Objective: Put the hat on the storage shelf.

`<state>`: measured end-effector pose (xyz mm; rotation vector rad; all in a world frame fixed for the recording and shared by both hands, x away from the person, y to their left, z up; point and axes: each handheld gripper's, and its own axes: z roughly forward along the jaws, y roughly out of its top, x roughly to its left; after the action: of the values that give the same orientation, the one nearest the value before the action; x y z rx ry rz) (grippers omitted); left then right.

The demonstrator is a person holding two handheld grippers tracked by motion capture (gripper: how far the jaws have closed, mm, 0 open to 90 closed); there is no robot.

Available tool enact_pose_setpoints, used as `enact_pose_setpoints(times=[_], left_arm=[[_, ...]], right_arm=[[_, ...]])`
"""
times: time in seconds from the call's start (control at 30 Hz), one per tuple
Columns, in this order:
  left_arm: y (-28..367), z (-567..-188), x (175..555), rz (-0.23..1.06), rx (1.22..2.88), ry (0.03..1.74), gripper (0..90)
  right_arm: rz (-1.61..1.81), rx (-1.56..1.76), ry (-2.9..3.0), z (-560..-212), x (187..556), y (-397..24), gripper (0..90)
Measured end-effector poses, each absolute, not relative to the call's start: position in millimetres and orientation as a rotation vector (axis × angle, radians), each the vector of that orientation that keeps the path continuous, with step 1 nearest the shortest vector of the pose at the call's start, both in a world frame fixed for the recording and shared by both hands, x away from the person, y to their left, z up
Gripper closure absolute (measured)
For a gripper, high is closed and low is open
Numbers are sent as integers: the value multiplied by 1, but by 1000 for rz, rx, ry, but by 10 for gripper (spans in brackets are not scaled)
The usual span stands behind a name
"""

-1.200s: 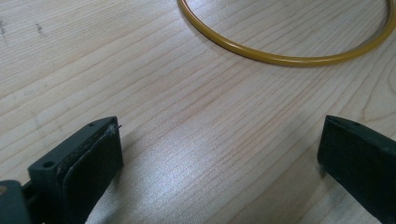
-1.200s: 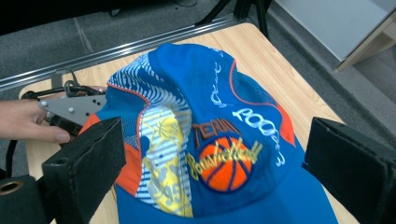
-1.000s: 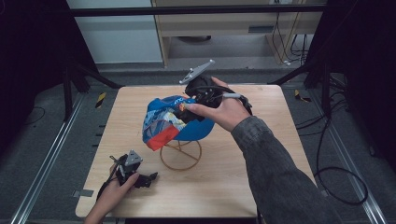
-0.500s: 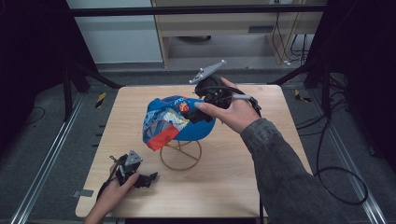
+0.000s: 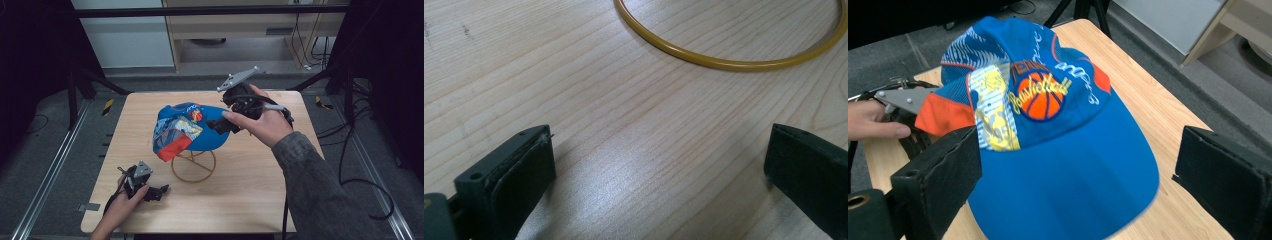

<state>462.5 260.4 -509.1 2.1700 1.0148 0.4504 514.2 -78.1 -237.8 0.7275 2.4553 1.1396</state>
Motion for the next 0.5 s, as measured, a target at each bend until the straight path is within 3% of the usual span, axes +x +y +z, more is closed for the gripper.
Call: enact_pose_setpoints(times=[0.5], left_arm=[[260,-509,463,454,2169,1013,0]], right_arm=[[1150,796,2401,-242,499,-119,48]])
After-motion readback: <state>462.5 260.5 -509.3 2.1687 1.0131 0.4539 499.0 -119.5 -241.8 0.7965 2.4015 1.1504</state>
